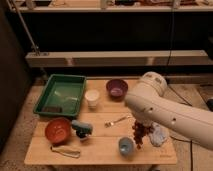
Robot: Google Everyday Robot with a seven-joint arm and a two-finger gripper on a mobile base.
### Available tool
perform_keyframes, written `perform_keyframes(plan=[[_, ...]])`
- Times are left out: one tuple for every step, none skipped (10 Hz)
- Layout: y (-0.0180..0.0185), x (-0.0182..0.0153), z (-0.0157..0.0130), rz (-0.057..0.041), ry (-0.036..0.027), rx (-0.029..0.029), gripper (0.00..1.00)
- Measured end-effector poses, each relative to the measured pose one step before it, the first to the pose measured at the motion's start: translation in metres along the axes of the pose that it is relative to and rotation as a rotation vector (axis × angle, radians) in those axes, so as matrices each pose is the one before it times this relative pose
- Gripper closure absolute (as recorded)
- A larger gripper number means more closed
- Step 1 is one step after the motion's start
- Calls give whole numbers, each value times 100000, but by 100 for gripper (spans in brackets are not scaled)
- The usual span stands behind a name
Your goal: Place grapes in plastic cup
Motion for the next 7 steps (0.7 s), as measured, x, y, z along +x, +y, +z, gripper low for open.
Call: perform_keyframes(plan=[[179, -387, 3, -176, 620, -75, 100], [77, -458, -98, -538, 761, 219, 100], [-120, -329, -192, -702, 502, 426, 100], [-113, -286, -150, -654, 352, 426, 100], [-220, -357, -197, -779, 330, 615, 100], [-247, -389, -191, -932, 252, 407, 100], [-181, -258, -74, -713, 112, 132, 100]])
